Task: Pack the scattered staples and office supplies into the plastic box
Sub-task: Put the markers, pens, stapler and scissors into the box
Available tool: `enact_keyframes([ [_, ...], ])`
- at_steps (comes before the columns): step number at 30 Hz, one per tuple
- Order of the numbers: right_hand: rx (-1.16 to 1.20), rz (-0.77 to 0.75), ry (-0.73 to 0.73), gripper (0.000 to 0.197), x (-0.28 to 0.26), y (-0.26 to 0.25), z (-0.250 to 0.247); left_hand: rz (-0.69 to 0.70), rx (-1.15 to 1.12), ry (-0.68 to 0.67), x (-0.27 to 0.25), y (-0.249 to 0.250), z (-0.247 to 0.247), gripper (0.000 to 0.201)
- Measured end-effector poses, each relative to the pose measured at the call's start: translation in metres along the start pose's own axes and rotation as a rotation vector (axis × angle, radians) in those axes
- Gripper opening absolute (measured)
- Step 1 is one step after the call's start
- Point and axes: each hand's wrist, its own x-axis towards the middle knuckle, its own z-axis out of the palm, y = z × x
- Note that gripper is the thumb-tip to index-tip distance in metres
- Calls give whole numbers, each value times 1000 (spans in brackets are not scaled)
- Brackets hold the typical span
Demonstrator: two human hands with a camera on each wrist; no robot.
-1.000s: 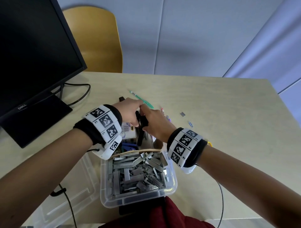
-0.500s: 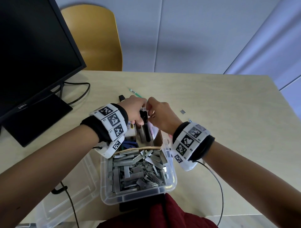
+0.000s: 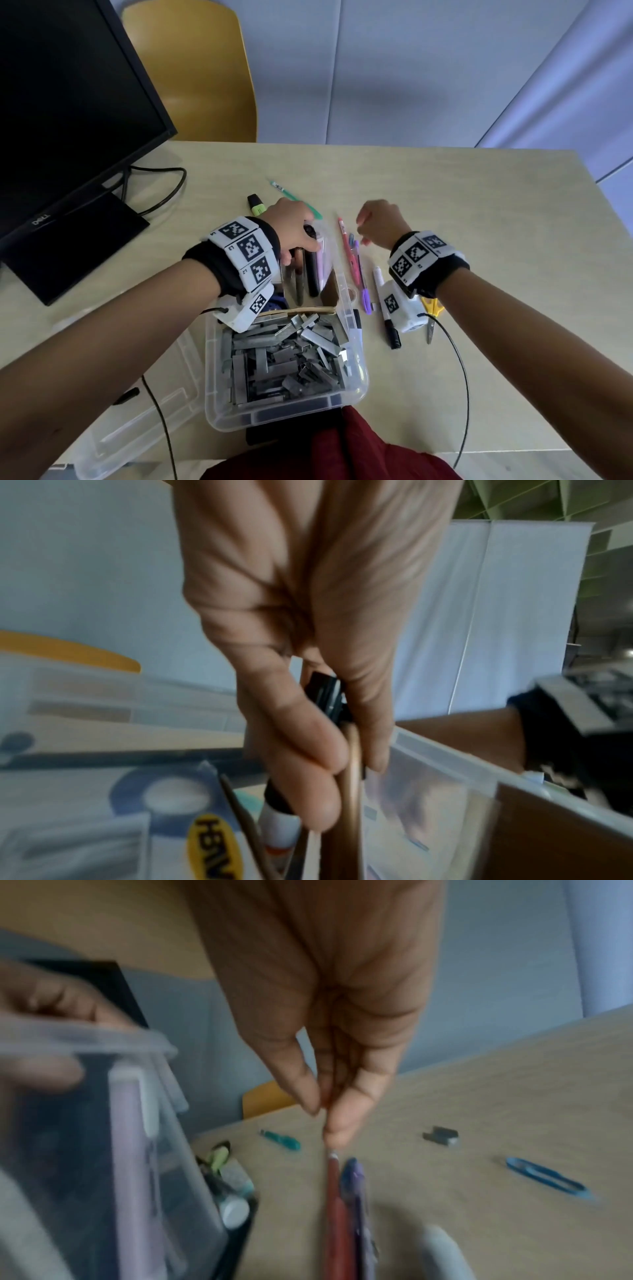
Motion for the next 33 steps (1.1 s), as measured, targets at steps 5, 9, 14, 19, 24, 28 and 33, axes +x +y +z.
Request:
enact_keyframes([
  [5, -268, 179, -217, 17, -12, 20, 30, 20, -28, -18, 5, -4, -1, 45],
  [9, -282, 217, -225, 19, -15, 26, 43, 27, -29, -23, 9, -7, 2, 50],
  [14, -142, 278, -164, 29, -10, 30, 41, 30, -16, -11, 11, -8, 2, 48],
  [19, -81, 210, -130, 27, 2, 16, 45, 15, -7, -26, 7, -5, 0, 36],
  [24, -242, 130, -186, 20, -2, 4, 56, 0, 78, -49, 0, 0, -3, 32],
  [28, -322, 85, -200, 26, -5, 4, 58, -3, 185, -35, 0, 3, -1, 27],
  [33, -123, 129, -225, 14, -3, 3, 45, -23, 277, -13, 1, 5, 2, 48],
])
